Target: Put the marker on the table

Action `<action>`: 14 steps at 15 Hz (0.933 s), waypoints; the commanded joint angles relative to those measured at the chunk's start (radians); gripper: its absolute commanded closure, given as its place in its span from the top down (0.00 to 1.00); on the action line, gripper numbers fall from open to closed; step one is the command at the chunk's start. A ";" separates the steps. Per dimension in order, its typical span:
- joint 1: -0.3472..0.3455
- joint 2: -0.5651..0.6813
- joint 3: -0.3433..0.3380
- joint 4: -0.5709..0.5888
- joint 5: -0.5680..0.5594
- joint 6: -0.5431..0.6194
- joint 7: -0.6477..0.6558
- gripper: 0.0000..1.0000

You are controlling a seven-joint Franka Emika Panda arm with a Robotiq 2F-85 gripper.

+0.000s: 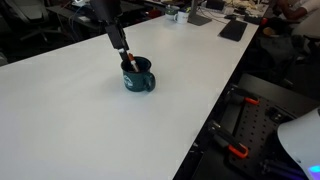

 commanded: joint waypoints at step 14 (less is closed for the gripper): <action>-0.064 -0.026 -0.005 -0.103 0.107 0.057 0.085 1.00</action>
